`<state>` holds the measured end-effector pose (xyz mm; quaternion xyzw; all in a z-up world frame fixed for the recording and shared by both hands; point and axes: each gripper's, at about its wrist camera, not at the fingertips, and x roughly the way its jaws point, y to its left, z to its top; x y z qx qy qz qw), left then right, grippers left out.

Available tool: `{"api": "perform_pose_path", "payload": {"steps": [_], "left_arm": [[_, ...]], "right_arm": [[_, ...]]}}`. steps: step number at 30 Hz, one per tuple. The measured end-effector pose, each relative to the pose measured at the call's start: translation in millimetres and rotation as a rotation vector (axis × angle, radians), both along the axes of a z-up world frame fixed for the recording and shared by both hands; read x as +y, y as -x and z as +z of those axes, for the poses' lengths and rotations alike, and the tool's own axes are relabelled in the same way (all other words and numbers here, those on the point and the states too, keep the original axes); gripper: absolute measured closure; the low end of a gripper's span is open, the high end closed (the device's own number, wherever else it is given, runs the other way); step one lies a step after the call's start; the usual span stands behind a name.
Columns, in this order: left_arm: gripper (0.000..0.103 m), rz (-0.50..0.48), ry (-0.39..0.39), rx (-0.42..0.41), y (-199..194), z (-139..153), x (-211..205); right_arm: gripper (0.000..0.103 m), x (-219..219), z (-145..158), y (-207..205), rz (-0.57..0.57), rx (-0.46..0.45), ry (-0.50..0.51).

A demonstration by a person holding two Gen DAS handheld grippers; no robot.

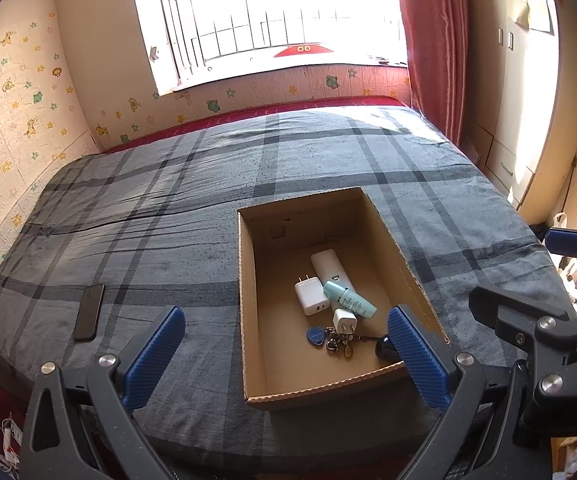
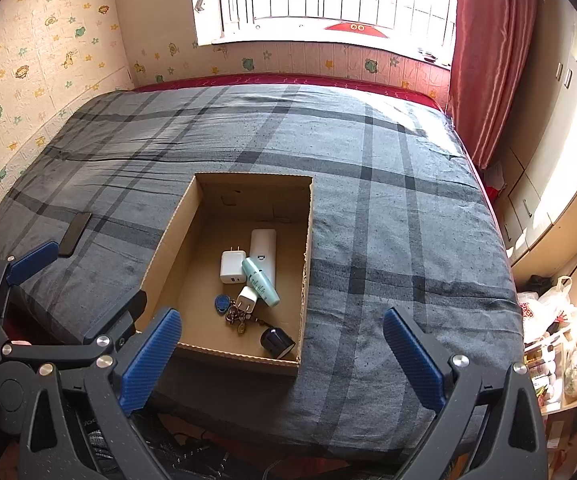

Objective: Organize rigid objects

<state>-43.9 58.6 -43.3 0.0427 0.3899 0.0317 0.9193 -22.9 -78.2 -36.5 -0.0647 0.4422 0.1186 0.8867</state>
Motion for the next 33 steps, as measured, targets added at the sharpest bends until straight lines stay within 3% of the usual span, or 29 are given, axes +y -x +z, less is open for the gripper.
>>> {"api": "perform_pose_path", "payload": {"steps": [33], "left_arm": [[0.0, -0.013, -0.01, 0.024, -13.1, -11.7, -1.2]], "right_arm": [[0.0, -0.5, -14.6, -14.2, -0.012, 0.034, -0.003]]}}
